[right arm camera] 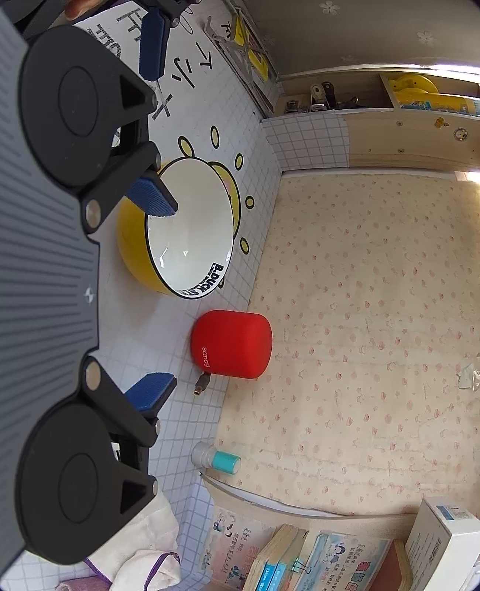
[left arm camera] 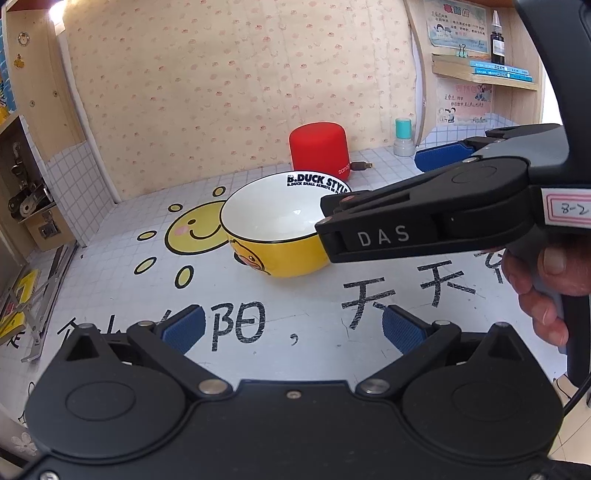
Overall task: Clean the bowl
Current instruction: 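Move left tool toward yellow bowl while right tool moves toward white sponge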
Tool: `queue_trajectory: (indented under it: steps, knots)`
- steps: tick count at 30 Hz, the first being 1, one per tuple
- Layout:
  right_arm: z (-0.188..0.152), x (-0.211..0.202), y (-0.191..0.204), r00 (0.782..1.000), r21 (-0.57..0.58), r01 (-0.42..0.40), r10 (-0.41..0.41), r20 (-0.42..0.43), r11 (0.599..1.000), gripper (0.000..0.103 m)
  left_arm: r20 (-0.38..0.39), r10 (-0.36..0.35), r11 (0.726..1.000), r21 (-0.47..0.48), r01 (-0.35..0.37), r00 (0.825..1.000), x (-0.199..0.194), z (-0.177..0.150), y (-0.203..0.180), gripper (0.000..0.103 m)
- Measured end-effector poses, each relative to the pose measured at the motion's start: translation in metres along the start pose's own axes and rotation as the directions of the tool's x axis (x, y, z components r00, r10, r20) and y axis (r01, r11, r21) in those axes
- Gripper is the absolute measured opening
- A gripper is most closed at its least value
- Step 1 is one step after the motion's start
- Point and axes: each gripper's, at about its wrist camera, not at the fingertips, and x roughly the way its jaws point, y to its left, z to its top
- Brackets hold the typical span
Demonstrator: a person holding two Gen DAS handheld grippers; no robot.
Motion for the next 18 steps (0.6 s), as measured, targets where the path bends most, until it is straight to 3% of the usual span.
queue_trajectory:
  steps: [9, 18]
  knots:
    - [-0.003, -0.003, -0.003, 0.999, 0.026, -0.010, 0.009, 0.033, 1.000, 0.092, 0.003, 0.034, 0.999, 0.028, -0.034, 0.999, -0.001, 0.000, -0.002, 0.103]
    - [-0.008, -0.002, -0.018, 0.999, 0.124, -0.039, 0.039, 0.008, 0.992, 0.092, -0.032, -0.013, 0.997, -0.074, 0.010, 0.999, 0.006, 0.001, 0.014, 0.103]
